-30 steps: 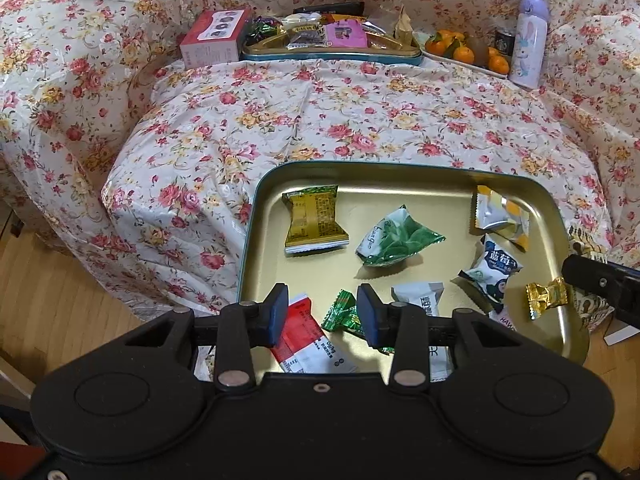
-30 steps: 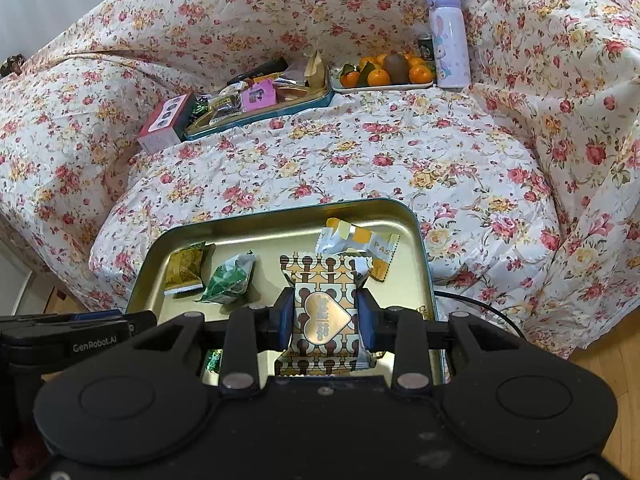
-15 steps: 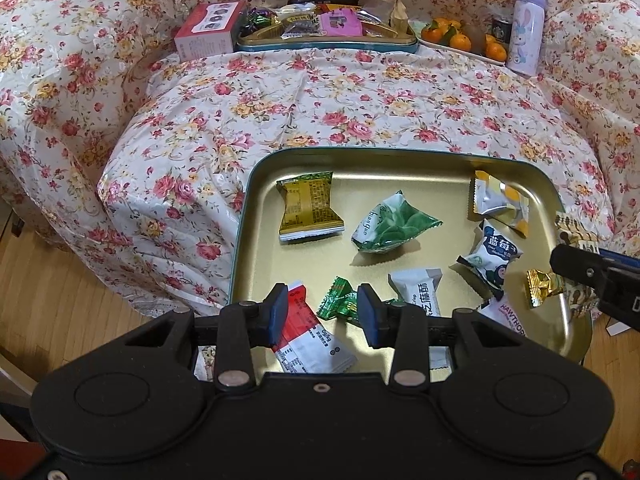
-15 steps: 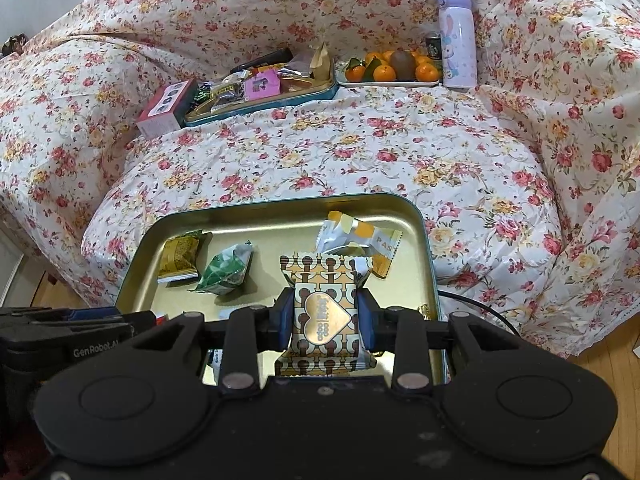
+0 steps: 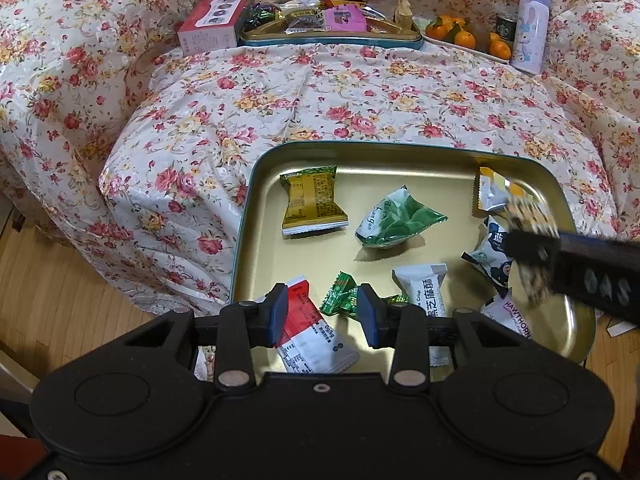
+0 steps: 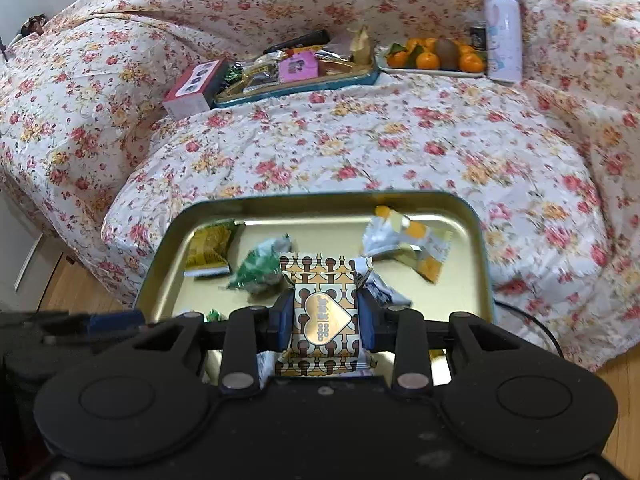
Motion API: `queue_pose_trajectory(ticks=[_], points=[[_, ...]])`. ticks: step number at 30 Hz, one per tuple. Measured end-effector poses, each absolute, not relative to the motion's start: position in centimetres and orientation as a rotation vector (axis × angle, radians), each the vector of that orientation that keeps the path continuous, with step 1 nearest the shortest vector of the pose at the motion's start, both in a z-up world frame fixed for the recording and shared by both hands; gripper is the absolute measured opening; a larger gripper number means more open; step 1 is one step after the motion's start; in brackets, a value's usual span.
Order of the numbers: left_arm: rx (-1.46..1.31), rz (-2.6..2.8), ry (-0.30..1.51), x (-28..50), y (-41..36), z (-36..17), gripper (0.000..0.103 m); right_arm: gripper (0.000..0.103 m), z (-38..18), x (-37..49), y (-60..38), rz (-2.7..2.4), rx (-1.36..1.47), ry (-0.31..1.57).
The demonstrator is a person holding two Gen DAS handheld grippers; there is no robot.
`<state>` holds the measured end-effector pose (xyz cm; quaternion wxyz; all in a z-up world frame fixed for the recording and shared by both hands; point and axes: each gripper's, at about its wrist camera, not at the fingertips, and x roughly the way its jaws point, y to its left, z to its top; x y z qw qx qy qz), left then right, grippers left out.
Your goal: Organize snacks
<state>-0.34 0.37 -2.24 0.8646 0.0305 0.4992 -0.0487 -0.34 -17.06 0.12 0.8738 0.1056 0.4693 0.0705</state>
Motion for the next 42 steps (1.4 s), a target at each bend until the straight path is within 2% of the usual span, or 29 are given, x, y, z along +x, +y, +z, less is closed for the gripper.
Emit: queue_pose_trajectory(ticks=[9, 25, 42], points=[[0.053, -0.088, 1.043, -0.3, 0.6, -2.2, 0.048, 0.041, 0.7, 2.7, -16.3, 0.146, 0.193, 0.939], [0.072, -0.072, 1.009, -0.6, 0.4, -1.7, 0.048, 0.059, 1.5, -2.9, -18.7, 0.036, 0.184, 0.949], [0.079, -0.081, 1.001, -1.0, 0.4, -1.5, 0.048, 0.063, 0.3, -4.5, -18.2, 0.018, 0.146, 0.979]])
